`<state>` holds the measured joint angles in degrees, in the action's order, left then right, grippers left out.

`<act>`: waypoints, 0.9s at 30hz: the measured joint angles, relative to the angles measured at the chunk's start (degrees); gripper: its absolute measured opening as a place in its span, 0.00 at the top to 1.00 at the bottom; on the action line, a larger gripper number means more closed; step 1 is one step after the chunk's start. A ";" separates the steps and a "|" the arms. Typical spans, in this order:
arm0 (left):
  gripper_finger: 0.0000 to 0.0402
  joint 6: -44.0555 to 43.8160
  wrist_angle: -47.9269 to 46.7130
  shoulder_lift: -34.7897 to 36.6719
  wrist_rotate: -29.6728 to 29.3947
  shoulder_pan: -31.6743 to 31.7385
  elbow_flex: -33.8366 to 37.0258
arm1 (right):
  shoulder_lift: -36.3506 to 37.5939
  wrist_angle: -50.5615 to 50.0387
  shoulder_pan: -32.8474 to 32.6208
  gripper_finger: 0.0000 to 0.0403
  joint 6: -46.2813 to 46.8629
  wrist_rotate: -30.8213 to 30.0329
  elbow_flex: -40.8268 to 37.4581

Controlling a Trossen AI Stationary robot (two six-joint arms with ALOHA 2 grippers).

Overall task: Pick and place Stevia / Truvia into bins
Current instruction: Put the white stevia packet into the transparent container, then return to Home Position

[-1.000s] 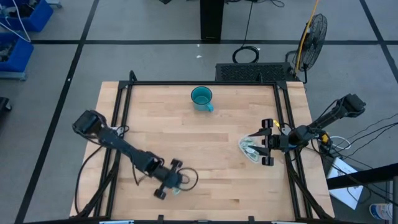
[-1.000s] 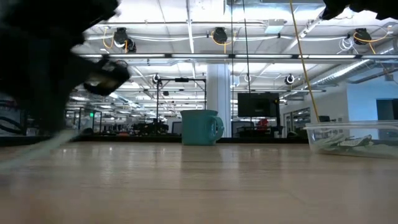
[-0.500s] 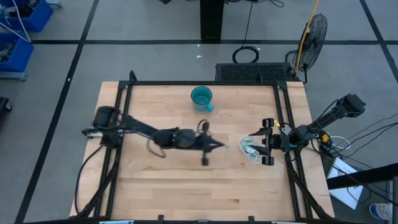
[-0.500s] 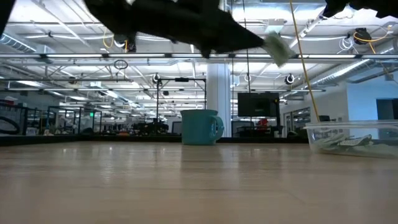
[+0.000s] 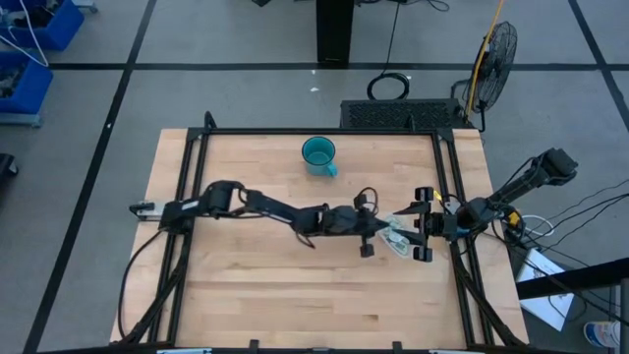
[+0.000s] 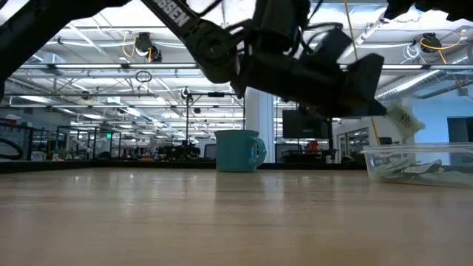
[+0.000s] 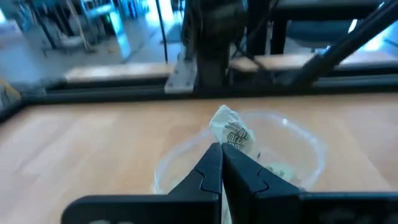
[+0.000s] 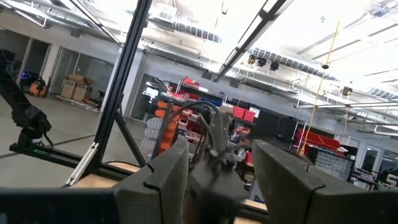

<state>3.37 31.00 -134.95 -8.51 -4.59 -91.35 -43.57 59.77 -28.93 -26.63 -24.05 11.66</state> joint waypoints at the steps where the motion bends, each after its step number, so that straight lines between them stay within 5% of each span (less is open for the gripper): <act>1: 0.98 -0.19 -1.04 -0.47 0.41 0.20 -0.68 | 0.00 0.00 0.00 0.57 0.00 0.04 0.00; 10: 0.95 -2.71 -2.87 -0.46 4.29 1.59 -1.14 | 0.00 -0.07 0.00 0.57 0.11 0.00 0.00; 20: 0.66 -2.89 -4.01 0.32 5.70 1.85 -1.13 | 0.00 -0.09 0.00 0.57 0.20 0.04 0.00; 27: 0.59 -0.22 -26.52 12.76 5.54 1.79 -1.16 | 0.00 -0.52 0.00 0.57 -4.44 0.07 -0.02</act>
<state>3.15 4.48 -122.20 -2.97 -2.81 -92.51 -43.57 59.24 -28.93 -31.07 -23.99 11.64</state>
